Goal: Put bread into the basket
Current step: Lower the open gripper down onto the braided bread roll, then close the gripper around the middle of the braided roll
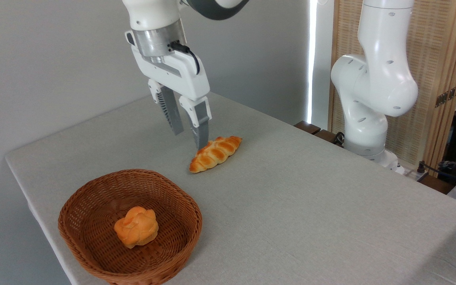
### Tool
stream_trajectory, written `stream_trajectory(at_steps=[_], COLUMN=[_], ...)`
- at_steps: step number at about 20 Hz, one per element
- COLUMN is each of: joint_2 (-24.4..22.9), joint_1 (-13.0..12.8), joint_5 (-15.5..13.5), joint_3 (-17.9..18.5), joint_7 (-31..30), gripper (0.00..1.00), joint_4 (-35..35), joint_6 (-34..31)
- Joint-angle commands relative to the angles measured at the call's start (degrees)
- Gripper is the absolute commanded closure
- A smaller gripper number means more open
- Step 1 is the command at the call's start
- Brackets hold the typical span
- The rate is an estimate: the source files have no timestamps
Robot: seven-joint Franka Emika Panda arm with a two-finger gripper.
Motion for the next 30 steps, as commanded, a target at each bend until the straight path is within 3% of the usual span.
stream_trajectory(at_steps=[1,5,8,13,30], joint_2=[-3.50,-3.68,-3.77,-3.42,0.36], joint_1=[-3.92,-7.26,-8.32,-10.52,-12.45], joint_5=[-0.70,-2.44,-4.74,-5.36,-4.39], joint_3=[0.46,0.46,0.46,0.55,0.37], joint_7=[-7.63,-12.22,-12.22,-12.22,-12.13], gripper=[0.00,0.00,0.00,0.00,0.00], joint_4=[-7.10,-12.45,-15.01,-18.09,-18.80], joint_6=[2.24,6.01,7.43,11.12,12.17])
